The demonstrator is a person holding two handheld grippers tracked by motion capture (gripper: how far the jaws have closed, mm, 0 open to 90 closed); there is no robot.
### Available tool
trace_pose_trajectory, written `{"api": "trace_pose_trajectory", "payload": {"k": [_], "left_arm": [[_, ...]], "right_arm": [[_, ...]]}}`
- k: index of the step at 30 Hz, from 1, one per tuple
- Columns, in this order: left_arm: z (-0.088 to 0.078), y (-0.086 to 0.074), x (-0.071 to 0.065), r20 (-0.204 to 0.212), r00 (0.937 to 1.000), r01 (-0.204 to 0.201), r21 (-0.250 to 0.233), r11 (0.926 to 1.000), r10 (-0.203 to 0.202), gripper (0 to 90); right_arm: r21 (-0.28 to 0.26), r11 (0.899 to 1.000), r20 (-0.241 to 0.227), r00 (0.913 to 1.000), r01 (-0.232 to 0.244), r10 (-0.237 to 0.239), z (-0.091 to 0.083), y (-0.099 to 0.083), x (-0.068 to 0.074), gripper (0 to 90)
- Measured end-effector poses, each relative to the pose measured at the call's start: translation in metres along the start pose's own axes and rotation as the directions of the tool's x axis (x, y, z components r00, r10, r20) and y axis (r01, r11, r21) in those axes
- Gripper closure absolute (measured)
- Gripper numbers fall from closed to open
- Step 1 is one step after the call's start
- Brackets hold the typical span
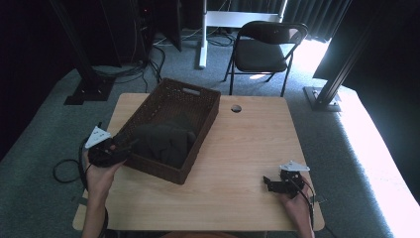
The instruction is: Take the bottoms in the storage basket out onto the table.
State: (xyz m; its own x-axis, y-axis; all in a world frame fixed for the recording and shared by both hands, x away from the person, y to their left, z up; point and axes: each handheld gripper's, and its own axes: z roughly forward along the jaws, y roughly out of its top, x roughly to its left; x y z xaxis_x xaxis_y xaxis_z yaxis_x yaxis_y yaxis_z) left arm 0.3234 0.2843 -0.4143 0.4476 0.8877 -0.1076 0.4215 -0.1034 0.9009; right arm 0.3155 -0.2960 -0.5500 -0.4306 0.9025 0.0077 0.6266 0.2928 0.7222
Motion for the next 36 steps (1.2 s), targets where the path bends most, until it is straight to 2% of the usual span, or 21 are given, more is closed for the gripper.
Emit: {"api": "trace_pose_trajectory", "payload": {"k": [20, 30, 36], "left_arm": [[0.007, 0.009, -0.009, 0.022, 0.9984, -0.052, 0.006, 0.9986, 0.052, 30.2], [0.015, 0.014, -0.015, 0.049, 0.995, -0.088, 0.018, 0.996, 0.087, 29.8], [0.019, 0.017, -0.019, 0.065, 0.9903, -0.124, 0.03, 0.9918, 0.122, 28.9]], "right_arm": [[0.001, 1.0, 0.0, 1.0, 0.0, 0.0, 0.0, 0.0, 0.0, 12.3], [0.001, 1.0, 0.0, 1.0, -0.001, 0.001, 0.0, 0.0, 0.0, 12.3], [0.001, 1.0, 0.0, 1.0, 0.0, 0.0, 0.0, 0.0, 0.0, 12.3]]}}
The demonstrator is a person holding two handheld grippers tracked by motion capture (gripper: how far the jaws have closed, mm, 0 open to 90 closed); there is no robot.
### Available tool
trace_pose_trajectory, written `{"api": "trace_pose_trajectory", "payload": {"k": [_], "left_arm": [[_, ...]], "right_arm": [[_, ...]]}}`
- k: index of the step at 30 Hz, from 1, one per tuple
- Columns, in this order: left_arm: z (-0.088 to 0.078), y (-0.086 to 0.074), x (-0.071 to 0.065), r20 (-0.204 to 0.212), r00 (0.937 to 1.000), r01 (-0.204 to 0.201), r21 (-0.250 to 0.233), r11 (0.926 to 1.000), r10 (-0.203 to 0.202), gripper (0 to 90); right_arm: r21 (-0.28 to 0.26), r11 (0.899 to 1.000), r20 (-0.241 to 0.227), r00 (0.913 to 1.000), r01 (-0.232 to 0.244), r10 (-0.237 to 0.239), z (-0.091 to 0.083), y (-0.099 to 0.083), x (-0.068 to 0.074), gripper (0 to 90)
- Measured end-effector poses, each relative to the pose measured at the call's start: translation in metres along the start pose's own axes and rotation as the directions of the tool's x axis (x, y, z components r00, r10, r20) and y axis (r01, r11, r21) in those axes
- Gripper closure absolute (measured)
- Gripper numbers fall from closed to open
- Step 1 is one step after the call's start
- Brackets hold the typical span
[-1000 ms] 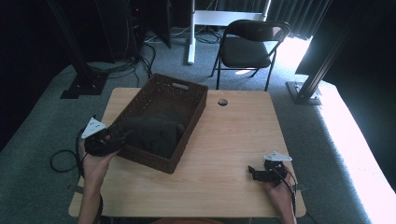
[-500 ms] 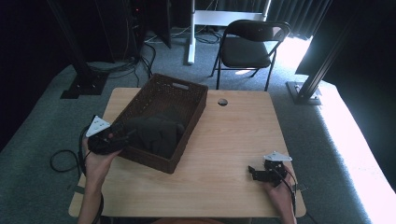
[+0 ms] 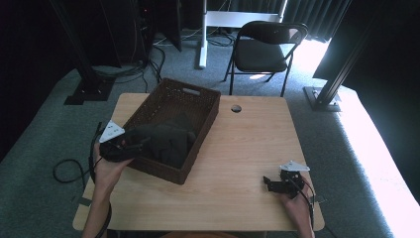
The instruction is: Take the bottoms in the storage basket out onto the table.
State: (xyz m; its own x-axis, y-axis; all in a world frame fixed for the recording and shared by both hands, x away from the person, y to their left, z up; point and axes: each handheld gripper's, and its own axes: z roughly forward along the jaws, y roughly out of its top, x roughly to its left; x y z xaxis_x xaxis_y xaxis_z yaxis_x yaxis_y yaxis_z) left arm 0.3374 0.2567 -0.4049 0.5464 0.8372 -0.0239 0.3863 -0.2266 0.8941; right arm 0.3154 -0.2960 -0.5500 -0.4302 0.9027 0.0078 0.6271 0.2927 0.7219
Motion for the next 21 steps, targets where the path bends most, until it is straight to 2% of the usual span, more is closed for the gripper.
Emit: {"api": "trace_pose_trajectory", "payload": {"k": [9, 21], "left_arm": [[0.007, 0.006, -0.003, 0.048, 0.9983, -0.035, 0.011, 0.9993, 0.034, 26.7], [0.017, 0.014, 0.0, 0.061, 0.9958, -0.07, 0.033, 0.997, 0.068, 23.6]], "right_arm": [[0.0, 1.0, 0.0, 1.0, -0.001, 0.001, 0.0, 0.0, 0.0, 12.3], [0.0, 1.0, 0.0, 1.0, -0.001, 0.001, 0.0, 0.0, 0.0, 12.3]]}}
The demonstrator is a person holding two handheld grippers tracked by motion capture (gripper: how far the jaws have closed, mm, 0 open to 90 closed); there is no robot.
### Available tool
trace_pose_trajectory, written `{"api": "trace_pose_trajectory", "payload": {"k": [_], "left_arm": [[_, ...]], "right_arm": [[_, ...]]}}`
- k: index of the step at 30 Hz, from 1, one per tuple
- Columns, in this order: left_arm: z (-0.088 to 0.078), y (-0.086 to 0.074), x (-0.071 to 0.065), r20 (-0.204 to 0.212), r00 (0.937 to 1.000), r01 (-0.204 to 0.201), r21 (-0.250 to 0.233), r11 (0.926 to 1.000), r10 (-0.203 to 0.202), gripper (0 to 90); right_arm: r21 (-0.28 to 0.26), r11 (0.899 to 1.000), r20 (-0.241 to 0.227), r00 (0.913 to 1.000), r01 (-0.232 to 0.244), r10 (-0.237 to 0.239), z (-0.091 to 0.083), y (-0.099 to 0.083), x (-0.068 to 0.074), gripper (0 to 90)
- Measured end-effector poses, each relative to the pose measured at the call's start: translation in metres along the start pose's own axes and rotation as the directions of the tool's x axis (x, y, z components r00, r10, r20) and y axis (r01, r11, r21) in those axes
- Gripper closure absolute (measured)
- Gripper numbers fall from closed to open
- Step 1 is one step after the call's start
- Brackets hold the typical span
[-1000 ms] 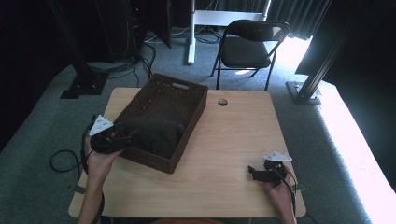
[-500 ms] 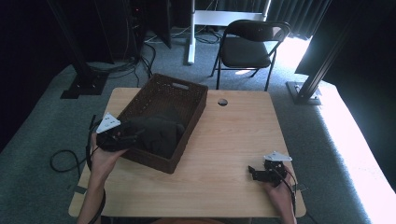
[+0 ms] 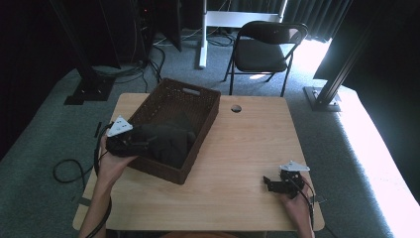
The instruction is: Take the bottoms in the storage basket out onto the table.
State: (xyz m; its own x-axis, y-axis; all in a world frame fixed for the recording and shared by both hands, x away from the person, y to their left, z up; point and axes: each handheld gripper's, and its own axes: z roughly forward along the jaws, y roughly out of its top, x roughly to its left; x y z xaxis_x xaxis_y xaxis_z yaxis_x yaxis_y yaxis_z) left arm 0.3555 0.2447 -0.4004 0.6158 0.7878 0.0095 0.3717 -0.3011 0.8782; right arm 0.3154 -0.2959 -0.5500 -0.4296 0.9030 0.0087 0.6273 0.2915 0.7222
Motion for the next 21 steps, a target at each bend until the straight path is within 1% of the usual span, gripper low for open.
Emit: {"api": "trace_pose_trajectory", "payload": {"k": [3, 7, 8, 9, 12, 14, 15, 17, 19, 20, 21], "left_arm": [[0.005, 0.002, 0.001, 0.0, 1.0, -0.009, 0.016, 0.9998, 0.009, 20.9], [0.011, 0.003, 0.0, 0.009, 0.9998, -0.016, 0.03, 0.9994, 0.016, 19.9], [0.014, 0.003, 0.0, 0.017, 0.9997, -0.021, 0.039, 0.999, 0.02, 19.7], [0.017, 0.003, -0.001, 0.009, 0.9995, -0.031, 0.046, 0.9985, 0.03, 19.0], [0.021, 0.003, -0.002, 0.012, 0.9993, -0.035, 0.052, 0.998, 0.034, 18.5], [0.024, 0.004, -0.003, 0.011, 0.9989, -0.046, 0.057, 0.9973, 0.046, 18.3], [0.027, 0.006, -0.005, 0.007, 0.9985, -0.055, 0.067, 0.9962, 0.055, 17.4], [0.03, 0.006, -0.005, 0.011, 0.9981, -0.062, 0.076, 0.9952, 0.061, 17.1], [0.037, 0.008, -0.007, 0.002, 0.997, -0.077, 0.091, 0.9929, 0.077, 16.9], [0.037, 0.008, -0.007, 0.002, 0.997, -0.077, 0.091, 0.9929, 0.077, 16.8], [0.04, 0.008, -0.007, 0.009, 0.9967, -0.082, 0.093, 0.9923, 0.081, 14.8]], "right_arm": [[0.0, 1.0, 0.0, 1.0, 0.001, -0.001, 0.0, 0.0, 0.0, 12.3], [0.001, 1.0, 0.0, 1.0, 0.0, 0.0, 0.0, 0.0, 0.0, 12.3], [0.0, 1.0, 0.0, 1.0, 0.0, 0.0, 0.0, 0.0, 0.0, 12.3], [0.0, 1.0, 0.0, 1.0, 0.0, 0.0, 0.0, 0.0, 0.0, 12.3], [0.001, 1.0, 0.0, 1.0, 0.0, 0.0, 0.0, 0.0, 0.0, 12.3], [0.001, 1.0, 0.0, 1.0, 0.0, 0.0, 0.0, 0.0, 0.0, 12.3], [0.0, 1.0, 0.0, 1.0, 0.002, -0.002, 0.0, 0.0, 0.0, 12.3], [0.001, 1.0, 0.0, 1.0, 0.002, -0.002, 0.0, 0.0, 0.0, 12.3], [0.001, 1.0, 0.0, 1.0, 0.0, 0.0, 0.0, 0.0, 0.0, 12.3], [0.001, 1.0, 0.0, 1.0, 0.001, -0.001, 0.0, 0.0, 0.0, 12.3], [0.0, 1.0, 0.0, 1.0, 0.002, -0.002, 0.0, 0.0, 0.0, 12.3]]}}
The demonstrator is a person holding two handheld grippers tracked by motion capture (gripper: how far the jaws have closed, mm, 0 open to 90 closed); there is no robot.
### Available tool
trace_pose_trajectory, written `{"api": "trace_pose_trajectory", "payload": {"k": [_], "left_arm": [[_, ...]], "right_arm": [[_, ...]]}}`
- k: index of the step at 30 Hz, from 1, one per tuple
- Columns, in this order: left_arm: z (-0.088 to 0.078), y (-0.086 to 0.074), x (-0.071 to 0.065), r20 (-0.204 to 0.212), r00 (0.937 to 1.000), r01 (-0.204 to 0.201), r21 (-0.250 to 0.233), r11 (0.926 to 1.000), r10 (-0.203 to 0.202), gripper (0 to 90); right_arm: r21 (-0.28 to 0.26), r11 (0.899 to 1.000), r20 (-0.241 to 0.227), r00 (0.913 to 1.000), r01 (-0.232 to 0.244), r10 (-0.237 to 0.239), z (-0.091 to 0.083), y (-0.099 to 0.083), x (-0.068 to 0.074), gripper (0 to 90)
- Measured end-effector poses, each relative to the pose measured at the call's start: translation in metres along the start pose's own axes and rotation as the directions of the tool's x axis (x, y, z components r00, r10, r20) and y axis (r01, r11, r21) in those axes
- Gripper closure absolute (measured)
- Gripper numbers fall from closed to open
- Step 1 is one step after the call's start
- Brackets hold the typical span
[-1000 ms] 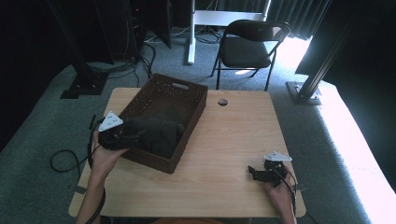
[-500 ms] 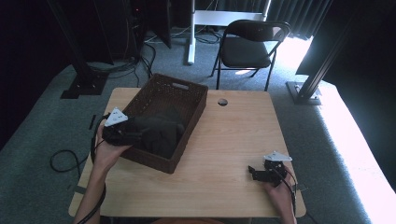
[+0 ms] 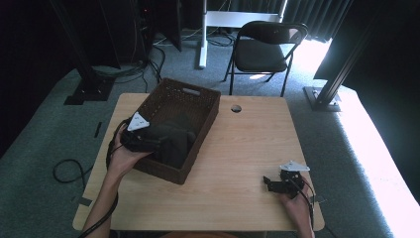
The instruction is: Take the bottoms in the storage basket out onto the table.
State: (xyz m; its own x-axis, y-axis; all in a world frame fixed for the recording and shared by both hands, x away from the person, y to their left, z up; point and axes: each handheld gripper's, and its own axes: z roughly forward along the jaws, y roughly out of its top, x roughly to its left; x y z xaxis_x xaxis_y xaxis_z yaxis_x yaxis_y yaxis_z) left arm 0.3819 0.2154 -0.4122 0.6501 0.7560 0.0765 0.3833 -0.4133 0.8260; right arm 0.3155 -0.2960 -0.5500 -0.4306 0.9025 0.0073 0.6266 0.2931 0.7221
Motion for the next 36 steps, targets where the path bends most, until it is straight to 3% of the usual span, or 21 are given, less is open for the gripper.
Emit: {"api": "trace_pose_trajectory", "payload": {"k": [4, 7, 9, 10, 14, 17, 21, 22, 27, 30, 36], "left_arm": [[0.009, 0.003, 0.0, 0.005, 0.9996, -0.03, 0.02, 0.9994, 0.029, 13.4], [0.018, 0.005, 0.002, 0.028, 0.999, -0.037, 0.056, 0.9977, 0.036, 11.5], [0.018, 0.005, 0.002, 0.028, 0.999, -0.037, 0.056, 0.9977, 0.036, 11.4], [0.026, 0.006, 0.001, 0.039, 0.9979, -0.055, 0.107, 0.9928, 0.051, 11.4], [0.028, 0.008, 0.002, 0.049, 0.9969, -0.067, 0.134, 0.9886, 0.061, 12.9], [0.032, 0.009, 0.003, 0.054, 0.9962, -0.076, 0.177, 0.9813, 0.068, 15.6], [0.035, 0.011, 0.003, 0.064, 0.9946, -0.094, 0.208, 0.9737, 0.082, 26.5], [0.035, 0.011, 0.003, 0.083, 0.9931, -0.098, 0.208, 0.9731, 0.082, 34.2], [0.035, 0.011, 0.003, 0.062, 0.994, -0.102, 0.223, 0.9694, 0.091, 56.3], [0.035, 0.01, 0.004, 0.051, 0.995, -0.094, 0.214, 0.9723, 0.086, 66.4], [0.032, 0.009, 0.008, 0.026, 0.9981, -0.059, 0.179, 0.9822, 0.055, 73.9]], "right_arm": [[0.0, 1.0, 0.0, 1.0, -0.001, 0.001, 0.0, 0.0, 0.0, 12.3], [0.0, 1.0, 0.0, 1.0, 0.0, 0.0, 0.0, 0.0, 0.0, 12.3], [0.0, 1.0, 0.0, 1.0, 0.0, 0.0, 0.0, 0.0, 0.0, 12.3], [0.0, 1.0, 0.001, 1.0, 0.0, 0.0, 0.0, 0.0, 0.0, 12.3], [0.0, 1.0, 0.0, 1.0, -0.002, 0.002, 0.0, 0.0, 0.0, 12.3], [0.0, 1.0, 0.0, 1.0, -0.001, 0.001, 0.0, 0.0, 0.0, 12.3], [-0.001, 1.0, 0.001, 1.0, -0.002, 0.002, 0.0, 0.0, 0.0, 12.4], [-0.001, 1.0, 0.001, 1.0, -0.002, 0.002, 0.0, 0.0, 0.0, 12.4], [-0.001, 1.0, 0.001, 1.0, -0.002, 0.002, 0.0, 0.0, 0.0, 12.4], [-0.001, 1.0, 0.001, 1.0, -0.002, 0.002, 0.0, 0.0, 0.0, 12.4], [-0.001, 1.0, 0.001, 1.0, -0.003, 0.003, 0.0, 0.0, 0.0, 12.4]]}}
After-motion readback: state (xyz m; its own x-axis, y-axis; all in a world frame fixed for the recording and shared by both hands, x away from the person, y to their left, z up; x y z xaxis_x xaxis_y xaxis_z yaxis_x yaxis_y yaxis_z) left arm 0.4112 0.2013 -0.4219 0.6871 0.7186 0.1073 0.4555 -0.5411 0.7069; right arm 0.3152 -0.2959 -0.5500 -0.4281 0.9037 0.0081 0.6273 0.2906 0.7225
